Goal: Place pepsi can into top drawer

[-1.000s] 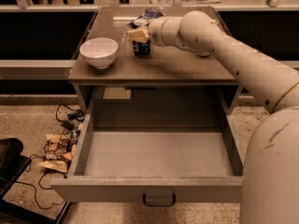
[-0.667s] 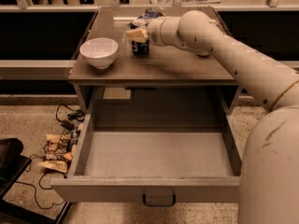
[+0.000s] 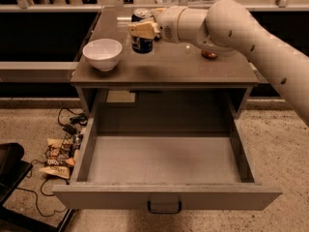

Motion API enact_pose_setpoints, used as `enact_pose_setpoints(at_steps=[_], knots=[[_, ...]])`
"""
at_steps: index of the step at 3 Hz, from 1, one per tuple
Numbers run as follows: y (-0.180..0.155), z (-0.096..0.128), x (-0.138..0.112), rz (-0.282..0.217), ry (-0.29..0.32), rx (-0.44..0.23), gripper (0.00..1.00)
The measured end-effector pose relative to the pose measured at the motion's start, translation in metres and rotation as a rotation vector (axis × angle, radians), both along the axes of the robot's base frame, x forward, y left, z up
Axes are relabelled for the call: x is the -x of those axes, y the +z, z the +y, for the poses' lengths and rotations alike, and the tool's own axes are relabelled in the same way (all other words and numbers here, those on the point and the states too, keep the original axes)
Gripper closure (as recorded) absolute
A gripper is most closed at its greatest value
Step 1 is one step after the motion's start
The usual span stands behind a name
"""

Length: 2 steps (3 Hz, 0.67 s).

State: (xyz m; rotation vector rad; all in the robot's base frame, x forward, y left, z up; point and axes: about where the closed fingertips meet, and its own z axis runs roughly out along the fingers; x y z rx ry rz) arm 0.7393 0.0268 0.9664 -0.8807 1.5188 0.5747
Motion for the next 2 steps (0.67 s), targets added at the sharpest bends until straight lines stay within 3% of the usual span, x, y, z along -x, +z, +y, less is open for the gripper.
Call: enact_pose_setpoints(at_steps=[1,2], knots=[[-0.001,-0.015,0.052,0.027,0.064,-0.017,1.00],[-0.014,-0.043,0.098,0.077,0.123,-0.019,1.00]])
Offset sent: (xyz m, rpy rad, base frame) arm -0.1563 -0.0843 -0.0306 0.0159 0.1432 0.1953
